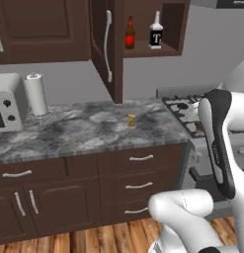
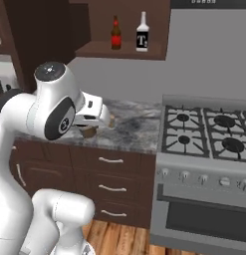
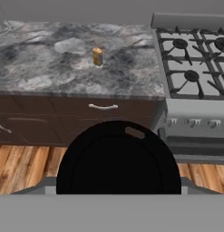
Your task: Sort all alcoholic drinks to one cabinet, and non-alcoholic drinks to the other.
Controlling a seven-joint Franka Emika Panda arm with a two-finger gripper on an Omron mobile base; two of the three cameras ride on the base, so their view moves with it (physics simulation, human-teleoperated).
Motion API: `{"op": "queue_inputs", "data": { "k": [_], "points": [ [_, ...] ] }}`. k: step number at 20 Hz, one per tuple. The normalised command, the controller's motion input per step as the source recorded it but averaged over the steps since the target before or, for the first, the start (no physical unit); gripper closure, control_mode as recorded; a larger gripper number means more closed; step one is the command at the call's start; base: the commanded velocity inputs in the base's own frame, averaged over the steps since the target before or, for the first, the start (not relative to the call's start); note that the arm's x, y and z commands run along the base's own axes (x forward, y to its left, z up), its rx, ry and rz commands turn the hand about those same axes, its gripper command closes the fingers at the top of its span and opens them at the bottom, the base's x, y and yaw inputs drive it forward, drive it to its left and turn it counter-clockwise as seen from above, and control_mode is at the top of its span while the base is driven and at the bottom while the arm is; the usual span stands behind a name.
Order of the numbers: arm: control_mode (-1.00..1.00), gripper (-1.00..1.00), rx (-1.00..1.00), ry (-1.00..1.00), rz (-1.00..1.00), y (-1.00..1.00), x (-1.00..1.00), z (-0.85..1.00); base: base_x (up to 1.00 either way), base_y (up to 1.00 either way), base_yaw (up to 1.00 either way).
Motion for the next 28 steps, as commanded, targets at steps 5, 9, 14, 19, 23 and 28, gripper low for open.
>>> {"op": "queue_inputs", "data": {
  "k": [5, 9, 14, 19, 23, 28],
  "points": [
    [1.00, 1.00, 0.00, 0.00, 0.00, 0.00, 0.00, 0.00, -0.66, -0.10, 0.00],
    [1.00, 1.00, 0.00, 0.00, 0.00, 0.00, 0.00, 0.00, -0.62, -0.34, 0.00],
    [1.00, 1.00, 0.00, 0.00, 0.00, 0.00, 0.00, 0.00, -0.41, -0.44, 0.00],
    [1.00, 1.00, 0.00, 0.00, 0.00, 0.00, 0.00, 0.00, -0.15, -0.58, 0.01],
    [1.00, 1.00, 0.00, 0.00, 0.00, 0.00, 0.00, 0.00, -0.24, -0.69, 0.00],
    [1.00, 1.00, 0.00, 0.00, 0.00, 0.00, 0.00, 0.00, -0.27, -0.73, -0.01]
  ]
}}
